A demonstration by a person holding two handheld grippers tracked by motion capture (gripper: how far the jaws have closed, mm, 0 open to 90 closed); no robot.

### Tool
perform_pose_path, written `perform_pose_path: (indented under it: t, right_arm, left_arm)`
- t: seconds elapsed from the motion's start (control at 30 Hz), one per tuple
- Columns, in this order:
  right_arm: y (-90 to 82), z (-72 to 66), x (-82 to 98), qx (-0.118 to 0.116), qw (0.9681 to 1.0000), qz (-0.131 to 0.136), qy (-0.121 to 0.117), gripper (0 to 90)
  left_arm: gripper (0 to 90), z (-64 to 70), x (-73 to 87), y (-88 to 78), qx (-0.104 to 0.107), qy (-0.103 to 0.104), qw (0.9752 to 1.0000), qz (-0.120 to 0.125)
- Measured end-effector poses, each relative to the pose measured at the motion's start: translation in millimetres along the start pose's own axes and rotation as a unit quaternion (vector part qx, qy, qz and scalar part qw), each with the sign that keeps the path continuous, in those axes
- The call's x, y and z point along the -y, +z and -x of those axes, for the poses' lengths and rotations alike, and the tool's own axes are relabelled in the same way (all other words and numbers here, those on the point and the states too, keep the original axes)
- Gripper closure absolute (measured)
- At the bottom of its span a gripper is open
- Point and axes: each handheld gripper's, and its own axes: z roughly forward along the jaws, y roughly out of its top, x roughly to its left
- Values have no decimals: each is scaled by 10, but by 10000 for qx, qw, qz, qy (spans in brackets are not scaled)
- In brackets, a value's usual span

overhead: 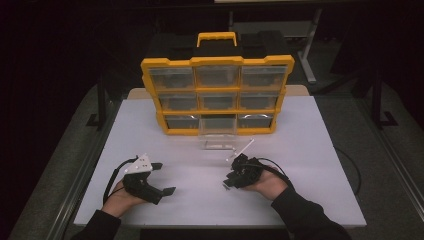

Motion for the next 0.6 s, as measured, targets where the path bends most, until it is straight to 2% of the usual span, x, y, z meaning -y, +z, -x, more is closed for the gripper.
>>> perform_pose_path:
  t: [0.13, 0.6]
  right_arm:
    - [28, -26, -1, -61, 10000, -22, -25, 710]
    - [82, -38, -4, -54, 9999, -112, -58, 729]
  left_arm:
    - [0, 2, 1, 2, 7, -7, 10000, -5]
    - [0, 0, 0, 1, -8, 3, 10000, -3]
